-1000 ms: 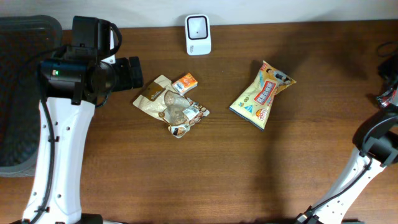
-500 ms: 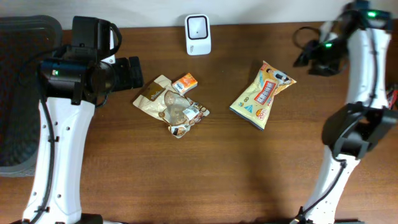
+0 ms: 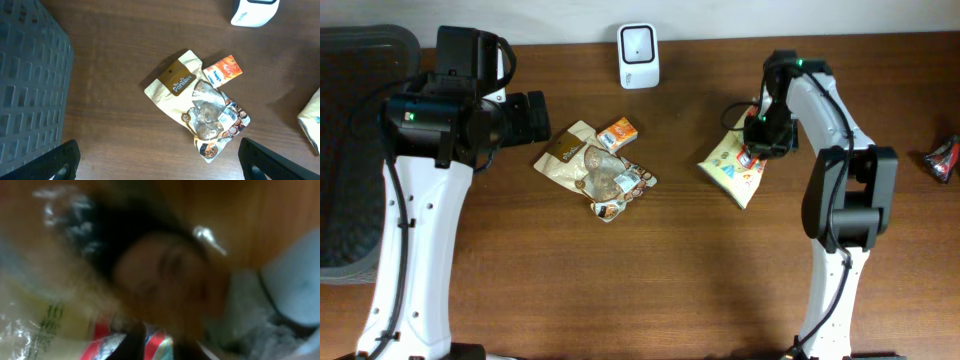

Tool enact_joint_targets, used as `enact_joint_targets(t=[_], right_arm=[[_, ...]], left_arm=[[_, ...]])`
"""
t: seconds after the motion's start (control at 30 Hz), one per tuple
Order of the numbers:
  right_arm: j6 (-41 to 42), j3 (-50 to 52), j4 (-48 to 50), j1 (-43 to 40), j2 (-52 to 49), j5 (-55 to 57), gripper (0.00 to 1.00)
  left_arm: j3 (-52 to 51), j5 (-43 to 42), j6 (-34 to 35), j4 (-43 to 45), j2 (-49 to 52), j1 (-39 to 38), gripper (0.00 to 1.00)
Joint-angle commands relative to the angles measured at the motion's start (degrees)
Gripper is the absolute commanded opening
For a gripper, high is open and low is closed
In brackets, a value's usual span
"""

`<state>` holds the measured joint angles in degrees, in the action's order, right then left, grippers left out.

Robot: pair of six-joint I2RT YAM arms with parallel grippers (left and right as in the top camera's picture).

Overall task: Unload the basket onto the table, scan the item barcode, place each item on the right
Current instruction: 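Return the right gripper to the yellow bag and grasp its edge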

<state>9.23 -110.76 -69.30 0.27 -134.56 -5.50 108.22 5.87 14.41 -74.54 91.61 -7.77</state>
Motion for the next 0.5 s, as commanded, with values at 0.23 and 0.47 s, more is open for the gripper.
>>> enact_joint_targets(t=[0.23,0.47], right_arm=[[1.4,6.6,-4.7,1.31,2.27,-13.73,0.06],[-0.83,6.6,-7.91,7.15,13.99,-14.03,0.16]], left_arm=[[0.35,0.42,0.55,-0.13,0.2,0.04,0.99],[0.35,0.44,0.55,-0.13,0.2,0.04,0.99]])
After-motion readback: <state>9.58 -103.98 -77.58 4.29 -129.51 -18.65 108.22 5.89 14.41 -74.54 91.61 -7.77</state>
